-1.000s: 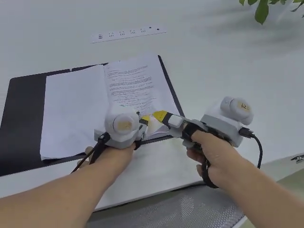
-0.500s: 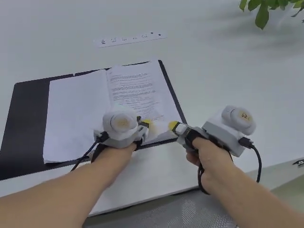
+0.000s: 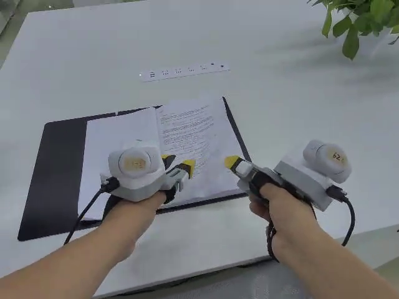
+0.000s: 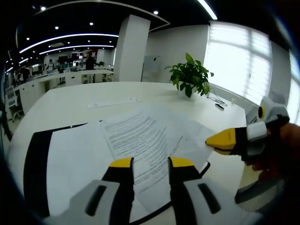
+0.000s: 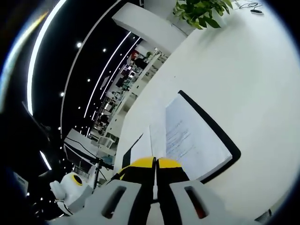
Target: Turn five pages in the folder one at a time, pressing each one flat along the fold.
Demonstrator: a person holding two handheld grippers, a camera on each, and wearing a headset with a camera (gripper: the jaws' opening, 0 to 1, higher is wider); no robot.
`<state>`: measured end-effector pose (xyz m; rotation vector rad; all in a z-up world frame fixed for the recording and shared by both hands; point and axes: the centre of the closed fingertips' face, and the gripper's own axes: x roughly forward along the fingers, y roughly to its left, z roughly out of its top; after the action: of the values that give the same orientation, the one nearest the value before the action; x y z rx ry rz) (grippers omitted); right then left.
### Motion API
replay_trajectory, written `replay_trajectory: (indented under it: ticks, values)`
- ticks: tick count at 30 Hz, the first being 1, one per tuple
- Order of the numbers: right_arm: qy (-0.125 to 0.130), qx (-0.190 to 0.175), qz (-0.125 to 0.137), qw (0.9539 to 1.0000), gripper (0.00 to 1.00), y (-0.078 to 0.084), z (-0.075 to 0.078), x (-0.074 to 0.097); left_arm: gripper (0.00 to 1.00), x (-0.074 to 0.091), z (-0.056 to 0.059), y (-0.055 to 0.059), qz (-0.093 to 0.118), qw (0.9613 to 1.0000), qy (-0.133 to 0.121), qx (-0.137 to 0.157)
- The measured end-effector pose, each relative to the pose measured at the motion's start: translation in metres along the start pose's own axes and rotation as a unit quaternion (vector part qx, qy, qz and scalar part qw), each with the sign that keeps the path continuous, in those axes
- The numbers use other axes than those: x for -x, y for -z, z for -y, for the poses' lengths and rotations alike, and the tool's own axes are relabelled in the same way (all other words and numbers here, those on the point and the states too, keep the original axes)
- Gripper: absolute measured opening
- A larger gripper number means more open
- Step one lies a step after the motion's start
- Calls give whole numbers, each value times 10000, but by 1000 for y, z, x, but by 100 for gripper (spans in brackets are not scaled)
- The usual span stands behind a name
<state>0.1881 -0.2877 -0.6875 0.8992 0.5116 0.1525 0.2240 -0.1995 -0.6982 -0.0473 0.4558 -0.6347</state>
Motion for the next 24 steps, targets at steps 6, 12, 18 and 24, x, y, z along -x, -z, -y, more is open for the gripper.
replay_trajectory:
  ticks: [6,12,18,24]
  values:
    - [-332,192,4,9993,0,13,-41,-3,32,42,-32,-15,237,9990,-248,-296]
    - [-504,396,-90,9979,0,31,-71,-8,32,80,-64,-23,430,9975,-465,-316]
    - [-616,579,-217,9962,0,52,-95,-16,31,110,-92,-23,535,9958,-677,-308]
    - [-738,760,-318,9939,0,73,-121,-24,31,129,-108,-25,667,9943,-793,-251]
